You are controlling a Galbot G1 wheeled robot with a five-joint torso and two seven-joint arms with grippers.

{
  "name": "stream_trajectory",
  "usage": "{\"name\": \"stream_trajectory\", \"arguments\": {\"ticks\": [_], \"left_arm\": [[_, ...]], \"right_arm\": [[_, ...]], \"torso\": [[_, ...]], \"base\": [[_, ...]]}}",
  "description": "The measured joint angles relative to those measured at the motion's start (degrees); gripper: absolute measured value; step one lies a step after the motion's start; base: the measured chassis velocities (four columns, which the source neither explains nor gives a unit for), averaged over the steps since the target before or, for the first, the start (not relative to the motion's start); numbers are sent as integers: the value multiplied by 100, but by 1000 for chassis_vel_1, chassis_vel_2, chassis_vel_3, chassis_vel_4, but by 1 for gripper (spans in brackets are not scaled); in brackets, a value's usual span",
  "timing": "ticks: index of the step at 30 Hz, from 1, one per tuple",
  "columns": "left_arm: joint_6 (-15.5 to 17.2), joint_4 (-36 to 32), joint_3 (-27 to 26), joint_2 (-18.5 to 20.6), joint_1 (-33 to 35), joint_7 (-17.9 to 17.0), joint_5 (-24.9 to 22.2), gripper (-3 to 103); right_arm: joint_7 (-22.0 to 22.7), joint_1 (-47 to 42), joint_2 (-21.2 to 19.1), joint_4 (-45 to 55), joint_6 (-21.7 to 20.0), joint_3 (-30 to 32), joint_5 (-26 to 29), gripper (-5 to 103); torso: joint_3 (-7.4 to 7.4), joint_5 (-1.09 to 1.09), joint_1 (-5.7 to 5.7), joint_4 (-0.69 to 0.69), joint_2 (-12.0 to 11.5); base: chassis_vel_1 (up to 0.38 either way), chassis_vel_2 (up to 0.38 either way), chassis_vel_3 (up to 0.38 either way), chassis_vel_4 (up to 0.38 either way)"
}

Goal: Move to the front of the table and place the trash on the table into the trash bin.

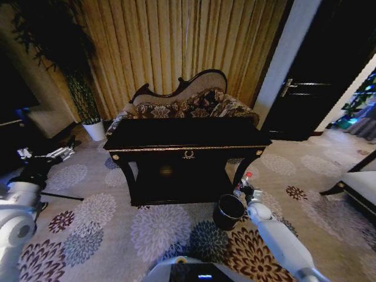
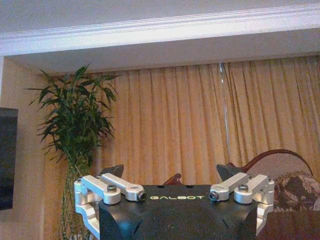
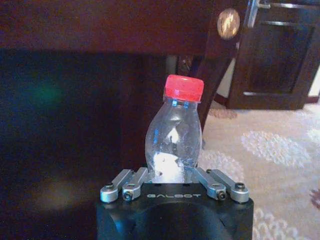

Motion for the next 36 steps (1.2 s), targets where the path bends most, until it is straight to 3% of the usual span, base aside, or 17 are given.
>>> {"name": "stream_trajectory", "arguments": {"ticks": [13,26,30,34,36], "left_arm": [[-72,-65,-91,88,141,23,-18,100],[-127,-65,-47,133,137,64,-29,100],[-120,-35,-48,166,129,59,-32,100],[-116,-11,-51,205,115,56,-32,100],[-115,-11,-51,208,115,56,-31,100]], "right_arm": [[-54,284,609,-926,286,50,-346,25],[-69,369,691,-1151,594,80,-482,23],[-70,343,700,-1151,594,121,-585,33],[-70,309,714,-1139,592,136,-597,55],[-70,298,726,-1130,589,143,-598,60]], "torso": [[0,-1,0,0,0],[0,-1,0,0,0],[0,-1,0,-1,0],[0,-1,0,-1,0],[0,0,0,0,0]], "base": [[0,0,0,0],[0,0,0,0],[0,0,0,0],[0,0,0,0],[0,0,0,0]]}}
